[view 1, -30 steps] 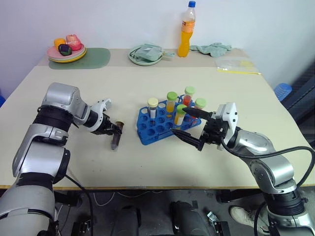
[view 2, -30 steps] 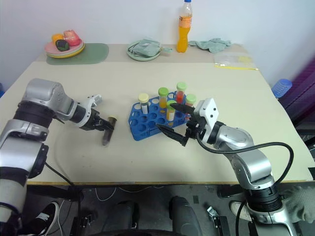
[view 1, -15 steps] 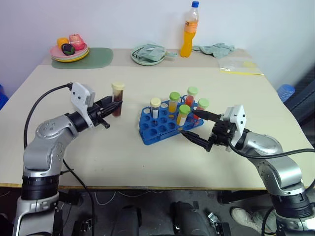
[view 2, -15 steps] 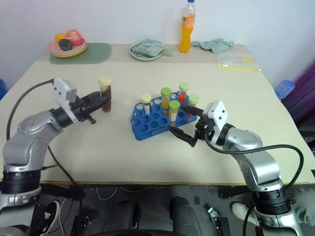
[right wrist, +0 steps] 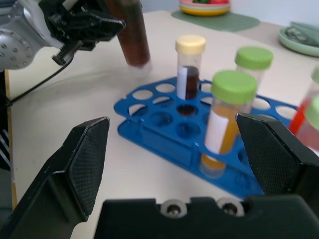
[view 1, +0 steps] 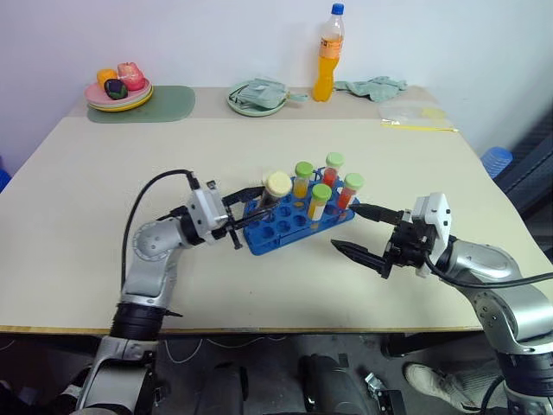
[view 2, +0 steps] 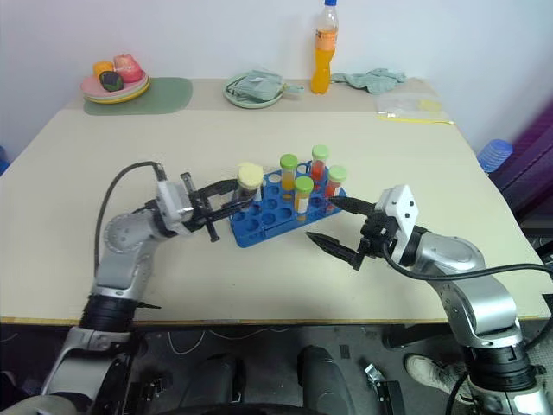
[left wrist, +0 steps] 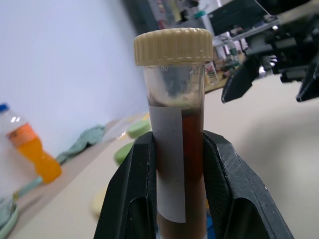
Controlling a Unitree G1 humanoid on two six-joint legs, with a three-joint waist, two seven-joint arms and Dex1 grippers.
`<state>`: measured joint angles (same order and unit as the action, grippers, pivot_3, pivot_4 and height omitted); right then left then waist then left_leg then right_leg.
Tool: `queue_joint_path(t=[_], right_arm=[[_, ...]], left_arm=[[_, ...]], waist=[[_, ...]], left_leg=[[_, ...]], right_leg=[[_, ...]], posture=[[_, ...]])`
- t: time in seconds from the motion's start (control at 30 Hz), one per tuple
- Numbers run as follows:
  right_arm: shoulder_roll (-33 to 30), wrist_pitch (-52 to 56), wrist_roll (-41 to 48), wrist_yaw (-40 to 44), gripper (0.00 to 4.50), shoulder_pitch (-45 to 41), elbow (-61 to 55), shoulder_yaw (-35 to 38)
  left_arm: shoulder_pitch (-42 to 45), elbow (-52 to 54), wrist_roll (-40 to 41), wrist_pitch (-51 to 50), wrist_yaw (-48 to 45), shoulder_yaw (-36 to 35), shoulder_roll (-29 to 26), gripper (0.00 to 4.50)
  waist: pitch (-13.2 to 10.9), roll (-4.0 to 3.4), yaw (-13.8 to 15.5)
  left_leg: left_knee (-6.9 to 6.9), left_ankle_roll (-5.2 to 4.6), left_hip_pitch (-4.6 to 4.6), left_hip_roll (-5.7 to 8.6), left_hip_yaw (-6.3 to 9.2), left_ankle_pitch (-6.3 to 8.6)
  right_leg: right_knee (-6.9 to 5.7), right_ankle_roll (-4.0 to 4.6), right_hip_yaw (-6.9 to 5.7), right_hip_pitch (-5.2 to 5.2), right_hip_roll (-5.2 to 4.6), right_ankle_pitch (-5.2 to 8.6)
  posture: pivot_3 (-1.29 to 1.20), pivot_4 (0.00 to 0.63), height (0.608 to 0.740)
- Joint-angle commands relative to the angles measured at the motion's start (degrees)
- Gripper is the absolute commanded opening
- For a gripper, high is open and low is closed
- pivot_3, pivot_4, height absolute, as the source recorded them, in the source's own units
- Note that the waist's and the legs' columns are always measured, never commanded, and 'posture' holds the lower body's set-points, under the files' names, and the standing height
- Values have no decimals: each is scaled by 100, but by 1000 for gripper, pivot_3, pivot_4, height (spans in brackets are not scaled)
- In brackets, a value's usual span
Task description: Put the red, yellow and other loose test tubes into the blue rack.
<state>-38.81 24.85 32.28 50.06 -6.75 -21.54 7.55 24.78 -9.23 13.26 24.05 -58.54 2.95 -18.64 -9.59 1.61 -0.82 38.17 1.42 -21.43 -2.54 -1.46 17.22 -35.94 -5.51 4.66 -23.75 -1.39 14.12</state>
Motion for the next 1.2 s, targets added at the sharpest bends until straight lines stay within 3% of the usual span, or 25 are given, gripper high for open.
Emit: queue_joint_path(t=[0.03,0.3,0.57,0.8,1.2], right_arm=[[-95,-25,119,-37,4500,114,-335,285],[-177,172,215,-219,4500,330,-630,530],[-243,372,283,-321,4500,254,-705,564],[-312,308,225,-331,4500,263,-653,591],[-306,135,62,-352,4500,244,-648,541]], left_arm=[[255,-395,-195,641,131,147,168,720],[363,-1197,-988,1554,692,505,305,720],[388,-1511,-945,1556,863,708,478,720],[272,-1451,-609,1205,755,762,602,720],[124,-1316,411,-276,853,314,884,720]], waist=[[0,0,8],[0,0,3],[1,-1,11],[1,-1,14],[1,-1,8]], left_leg=[[0,0,0,0,0,0],[1,-1,1,1,4,1],[1,-1,2,0,5,1],[1,-1,2,1,5,1],[2,-2,5,1,8,1]], right_leg=[[-2,0,0,0,0,0],[-1,-3,0,3,1,1],[-3,-4,-1,4,1,2],[-3,-4,-1,5,1,2],[-3,-5,-2,8,1,3]], posture=[[0,150,740],[0,150,740],[0,150,740],[0,150,740],[0,150,740]])
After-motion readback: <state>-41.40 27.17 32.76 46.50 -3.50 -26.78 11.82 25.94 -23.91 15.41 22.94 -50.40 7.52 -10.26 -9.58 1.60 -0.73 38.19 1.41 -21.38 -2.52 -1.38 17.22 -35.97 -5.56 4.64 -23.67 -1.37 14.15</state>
